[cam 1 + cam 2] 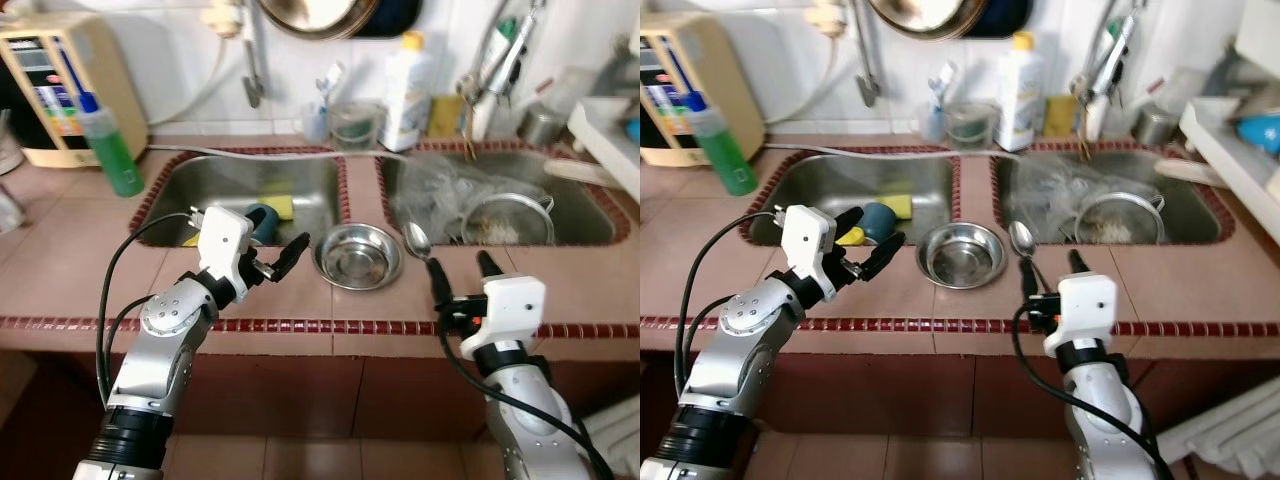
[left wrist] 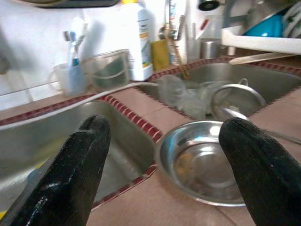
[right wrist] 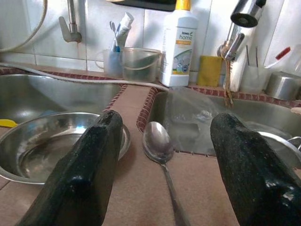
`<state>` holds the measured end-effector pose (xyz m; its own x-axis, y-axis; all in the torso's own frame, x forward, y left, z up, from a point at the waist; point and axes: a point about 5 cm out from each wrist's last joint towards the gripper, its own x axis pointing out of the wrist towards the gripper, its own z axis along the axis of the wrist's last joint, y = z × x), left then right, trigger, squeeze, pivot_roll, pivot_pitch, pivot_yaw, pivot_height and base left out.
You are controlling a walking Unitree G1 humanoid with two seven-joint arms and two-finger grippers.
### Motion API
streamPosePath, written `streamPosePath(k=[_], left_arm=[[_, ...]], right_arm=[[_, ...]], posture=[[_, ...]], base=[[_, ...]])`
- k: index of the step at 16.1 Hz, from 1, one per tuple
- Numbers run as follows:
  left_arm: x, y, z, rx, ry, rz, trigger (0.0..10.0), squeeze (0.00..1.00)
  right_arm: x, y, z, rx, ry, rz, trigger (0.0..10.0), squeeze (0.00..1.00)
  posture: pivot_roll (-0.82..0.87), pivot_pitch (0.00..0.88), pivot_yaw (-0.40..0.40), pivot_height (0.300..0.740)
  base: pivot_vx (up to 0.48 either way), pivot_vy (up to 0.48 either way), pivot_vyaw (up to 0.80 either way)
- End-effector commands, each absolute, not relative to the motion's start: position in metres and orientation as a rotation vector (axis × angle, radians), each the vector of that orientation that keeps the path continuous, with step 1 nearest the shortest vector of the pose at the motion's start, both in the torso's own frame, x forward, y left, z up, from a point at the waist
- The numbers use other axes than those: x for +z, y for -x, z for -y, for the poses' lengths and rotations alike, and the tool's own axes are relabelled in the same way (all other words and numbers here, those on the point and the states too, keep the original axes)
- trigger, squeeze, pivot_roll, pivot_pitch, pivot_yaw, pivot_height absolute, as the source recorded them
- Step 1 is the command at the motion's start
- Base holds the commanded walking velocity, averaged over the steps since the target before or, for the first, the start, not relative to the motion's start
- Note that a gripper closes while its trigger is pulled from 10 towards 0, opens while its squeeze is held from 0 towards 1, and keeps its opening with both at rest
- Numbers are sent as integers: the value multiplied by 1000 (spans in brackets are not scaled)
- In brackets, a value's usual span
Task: Kitchen organization
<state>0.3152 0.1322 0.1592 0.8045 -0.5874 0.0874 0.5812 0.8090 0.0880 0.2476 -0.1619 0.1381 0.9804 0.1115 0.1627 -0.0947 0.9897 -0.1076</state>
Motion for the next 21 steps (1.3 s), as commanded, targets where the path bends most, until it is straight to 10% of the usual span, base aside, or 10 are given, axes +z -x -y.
streamPosePath(k=[1,21], left_arm=[[162,-316,-135,-627,-81,130,10000,0],[149,-320,-136,-586,-84,28,10000,0]], right_arm=[[142,-248,160,117,92,196,10000,0],[139,-243,154,163,106,179,10000,0]], posture=[[-152,0,71,740],[-159,21,71,740]], base=[[0,0,0],[0,-214,0]])
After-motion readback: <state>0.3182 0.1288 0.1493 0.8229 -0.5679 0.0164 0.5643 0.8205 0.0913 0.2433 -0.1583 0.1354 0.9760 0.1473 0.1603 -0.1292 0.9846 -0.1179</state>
